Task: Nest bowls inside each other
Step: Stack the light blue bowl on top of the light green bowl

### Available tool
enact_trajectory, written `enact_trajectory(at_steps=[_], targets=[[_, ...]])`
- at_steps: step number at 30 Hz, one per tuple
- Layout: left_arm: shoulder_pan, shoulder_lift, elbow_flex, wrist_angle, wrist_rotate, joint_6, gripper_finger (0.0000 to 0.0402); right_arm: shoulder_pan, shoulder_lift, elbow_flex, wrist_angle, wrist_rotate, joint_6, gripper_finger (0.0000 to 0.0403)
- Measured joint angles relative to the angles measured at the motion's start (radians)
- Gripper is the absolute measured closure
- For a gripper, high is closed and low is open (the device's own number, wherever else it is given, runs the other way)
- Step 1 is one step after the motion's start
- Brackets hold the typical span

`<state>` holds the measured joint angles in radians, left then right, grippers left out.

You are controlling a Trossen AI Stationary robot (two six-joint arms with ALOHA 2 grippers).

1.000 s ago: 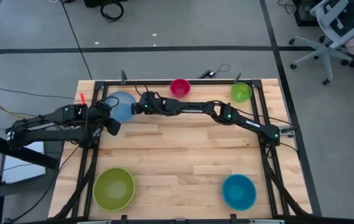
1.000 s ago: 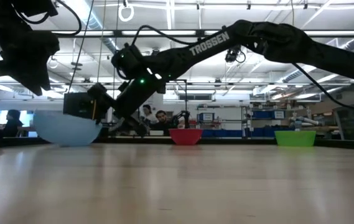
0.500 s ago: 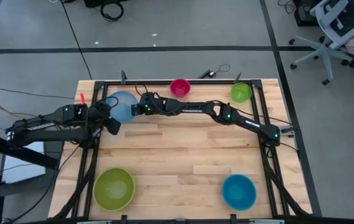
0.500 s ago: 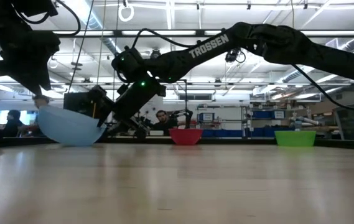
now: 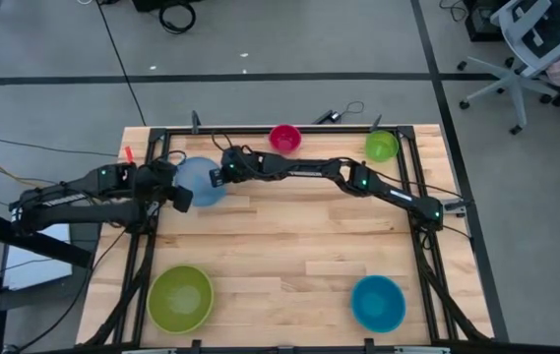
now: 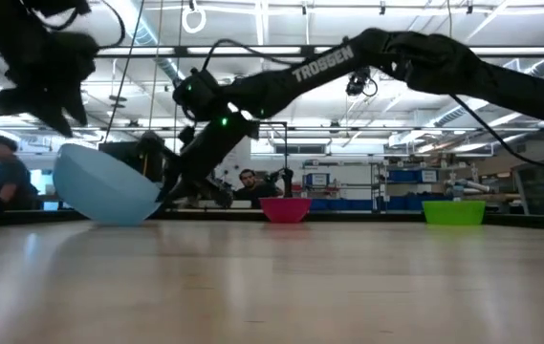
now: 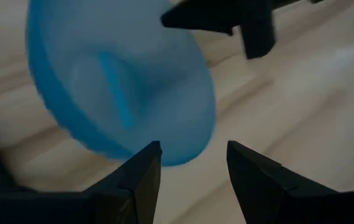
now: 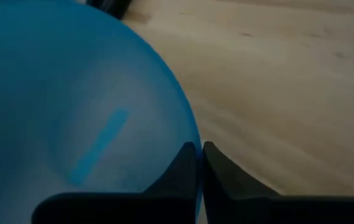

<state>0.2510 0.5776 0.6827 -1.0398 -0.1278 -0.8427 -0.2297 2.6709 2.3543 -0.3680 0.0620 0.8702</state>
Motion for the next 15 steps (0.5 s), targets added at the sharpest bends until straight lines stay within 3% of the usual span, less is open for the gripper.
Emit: enact_trajectory(at_steps=[5,8,15], targets=[[0.001,-0.002,0.163,0.005,0.007,0.017,0.0216,0.034,-0.108,0.000,-0.094,0.020,-0.142,0.0391],[0.000,-0.002,0.260,0.008,-0.053,0.060,0.0216,0.058,-0.167,0.001,-0.129,0.042,-0.206,0.0391],[-0.003,0.005,0.354,0.002,-0.072,0.137,0.0216,0.112,-0.273,0.001,-0.223,0.277,-0.320,0.0391]])
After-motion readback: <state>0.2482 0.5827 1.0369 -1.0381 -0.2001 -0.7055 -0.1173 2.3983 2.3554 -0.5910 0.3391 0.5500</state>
